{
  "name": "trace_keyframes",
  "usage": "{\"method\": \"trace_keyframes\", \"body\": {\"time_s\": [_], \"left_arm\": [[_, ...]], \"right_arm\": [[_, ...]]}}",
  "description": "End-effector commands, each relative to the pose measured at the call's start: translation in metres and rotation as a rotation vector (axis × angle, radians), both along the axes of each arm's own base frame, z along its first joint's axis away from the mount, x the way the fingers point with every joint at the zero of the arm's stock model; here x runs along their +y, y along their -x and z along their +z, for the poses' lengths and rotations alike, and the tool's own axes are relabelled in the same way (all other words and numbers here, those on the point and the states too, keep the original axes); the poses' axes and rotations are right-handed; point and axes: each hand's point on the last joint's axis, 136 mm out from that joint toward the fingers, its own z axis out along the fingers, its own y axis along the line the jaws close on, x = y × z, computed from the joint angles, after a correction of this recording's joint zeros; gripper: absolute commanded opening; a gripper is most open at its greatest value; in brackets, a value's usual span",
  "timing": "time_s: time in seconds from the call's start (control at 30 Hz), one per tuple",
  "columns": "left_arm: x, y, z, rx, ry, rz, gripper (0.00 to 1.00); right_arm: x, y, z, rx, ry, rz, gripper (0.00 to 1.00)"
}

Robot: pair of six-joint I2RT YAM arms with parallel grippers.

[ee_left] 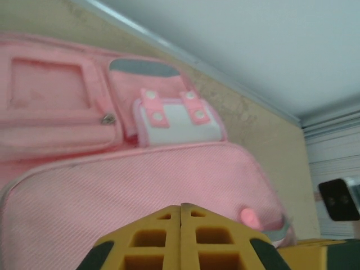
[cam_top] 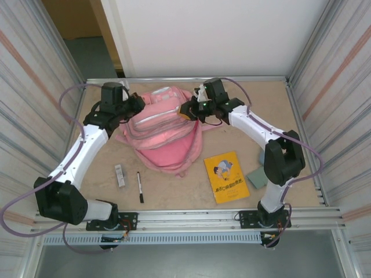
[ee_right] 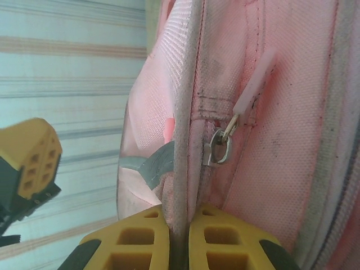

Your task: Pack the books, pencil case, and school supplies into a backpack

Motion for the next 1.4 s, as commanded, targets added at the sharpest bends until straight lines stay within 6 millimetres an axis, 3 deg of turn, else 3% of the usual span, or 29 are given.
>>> {"method": "trace_keyframes", "body": {"time_s": [0.0,0.07,0.13,0.3,0.4,0.5,0.57,0.7,0.83,0.9,1.0,1.1,1.27,1.37], "left_arm": [[0.005,0.020,-0.007,0.004,0.010,-0.015,0.18],[0.009,0.039,-0.019,0.029,0.011,-0.012,0.38],[0.011,0.058,-0.031,0.051,0.003,-0.024,0.47],[0.012,0.106,-0.063,0.119,-0.009,-0.062,0.53],[-0.007,0.136,-0.073,0.162,0.087,-0.118,0.57],[-0.036,0.167,-0.078,0.193,0.148,-0.193,0.65],[-0.055,0.186,-0.082,0.192,0.123,-0.253,0.68],[-0.087,0.219,-0.101,0.213,0.039,-0.329,0.70],[-0.128,0.238,-0.117,0.227,-0.041,-0.423,0.72],[-0.151,0.244,-0.123,0.230,-0.084,-0.483,0.73],[-0.188,0.251,-0.140,0.293,-0.105,-0.572,0.75],[-0.225,0.258,-0.153,0.336,-0.060,-0.670,0.75],[-0.251,0.258,-0.162,0.353,-0.056,-0.711,0.76],[-0.256,0.256,-0.177,0.379,-0.078,-0.698,0.76]], "right_arm": [[0.018,-0.010,-0.005,-0.064,-0.045,0.004,0.08],[0.024,-0.006,-0.026,-0.028,-0.012,0.003,0.09],[0.027,-0.002,-0.044,-0.014,0.029,0.011,0.10],[0.027,0.014,-0.089,0.022,0.150,0.042,0.15],[0.034,0.027,-0.102,0.031,0.205,0.142,0.23],[0.026,0.046,-0.097,0.015,0.227,0.264,0.35],[-0.001,0.058,-0.096,-0.010,0.306,0.278,0.40],[-0.085,0.078,-0.107,0.010,0.461,0.154,0.46],[-0.174,0.104,-0.132,0.098,0.640,-0.012,0.49],[-0.205,0.118,-0.145,0.127,0.736,-0.058,0.50],[-0.227,0.139,-0.162,0.215,0.807,-0.079,0.51],[-0.236,0.152,-0.176,0.273,0.860,-0.086,0.51],[-0.258,0.165,-0.185,0.307,0.973,-0.114,0.51],[-0.265,0.171,-0.188,0.312,1.002,-0.108,0.52]]}}
